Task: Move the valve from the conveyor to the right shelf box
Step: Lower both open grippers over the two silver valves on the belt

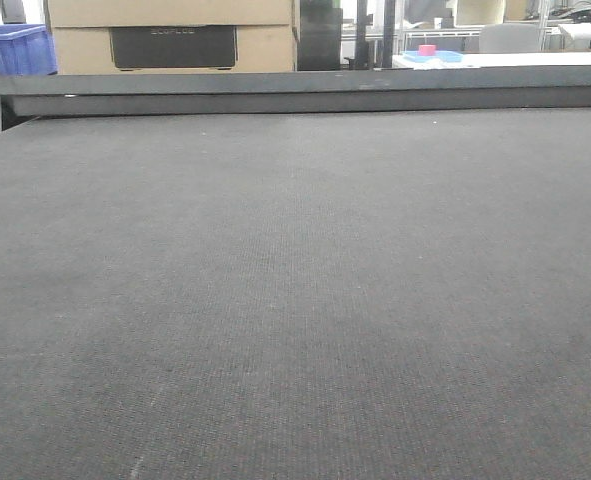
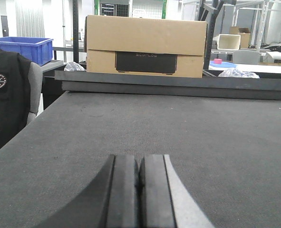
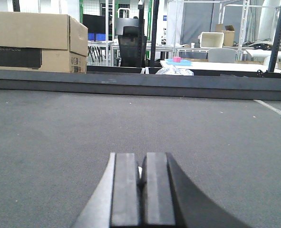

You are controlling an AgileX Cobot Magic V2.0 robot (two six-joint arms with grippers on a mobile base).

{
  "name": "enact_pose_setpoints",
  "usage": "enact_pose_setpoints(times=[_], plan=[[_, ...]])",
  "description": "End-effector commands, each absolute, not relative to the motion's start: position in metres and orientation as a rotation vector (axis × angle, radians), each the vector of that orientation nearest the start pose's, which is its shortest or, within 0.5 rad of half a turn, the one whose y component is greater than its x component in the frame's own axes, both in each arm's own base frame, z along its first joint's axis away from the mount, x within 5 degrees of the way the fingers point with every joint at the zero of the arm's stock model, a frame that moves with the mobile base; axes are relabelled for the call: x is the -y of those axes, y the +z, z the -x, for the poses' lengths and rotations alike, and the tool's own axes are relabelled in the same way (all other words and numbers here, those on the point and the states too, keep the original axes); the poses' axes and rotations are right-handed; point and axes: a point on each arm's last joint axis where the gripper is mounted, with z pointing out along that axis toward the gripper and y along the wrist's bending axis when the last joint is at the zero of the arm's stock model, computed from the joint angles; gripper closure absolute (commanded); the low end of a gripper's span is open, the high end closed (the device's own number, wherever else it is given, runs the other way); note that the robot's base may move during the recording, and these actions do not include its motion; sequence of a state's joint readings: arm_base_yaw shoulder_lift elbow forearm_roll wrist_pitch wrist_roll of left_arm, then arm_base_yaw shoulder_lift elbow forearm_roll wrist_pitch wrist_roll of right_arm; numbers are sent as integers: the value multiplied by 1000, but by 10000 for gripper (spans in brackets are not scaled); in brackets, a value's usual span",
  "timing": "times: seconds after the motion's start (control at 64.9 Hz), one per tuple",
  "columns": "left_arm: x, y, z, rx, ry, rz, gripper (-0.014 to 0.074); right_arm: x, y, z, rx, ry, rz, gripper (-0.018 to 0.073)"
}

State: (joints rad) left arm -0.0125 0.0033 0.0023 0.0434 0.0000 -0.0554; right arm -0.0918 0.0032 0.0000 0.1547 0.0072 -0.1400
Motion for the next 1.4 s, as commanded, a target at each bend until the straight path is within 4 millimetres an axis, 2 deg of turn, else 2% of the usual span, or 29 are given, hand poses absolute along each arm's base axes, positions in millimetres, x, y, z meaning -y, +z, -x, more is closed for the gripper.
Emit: enact_pose_setpoints(times=[0.0, 1.017, 1.109, 1.155, 1.278, 1.386], plan=[[1, 215, -56, -1464, -24, 2, 707, 6, 214, -56, -1469, -75, -76, 727], [1, 216, -56, -1452, -25, 1, 707, 6, 218, -55, -1434, -80, -78, 727], [1, 230, -53, -1458, -33, 12, 707, 4, 233, -52, -1458, -69, -68, 727], [0, 248, -48, -1470, -30, 15, 707, 3, 248, -48, -1455, -63, -60, 727], [-1, 279, -36, -1551, -25, 23, 707, 0, 283, -36, -1452, -52, -42, 727], [-1, 304, -37, -1605, -23, 26, 707, -1, 302, -39, -1572, -36, -28, 727]])
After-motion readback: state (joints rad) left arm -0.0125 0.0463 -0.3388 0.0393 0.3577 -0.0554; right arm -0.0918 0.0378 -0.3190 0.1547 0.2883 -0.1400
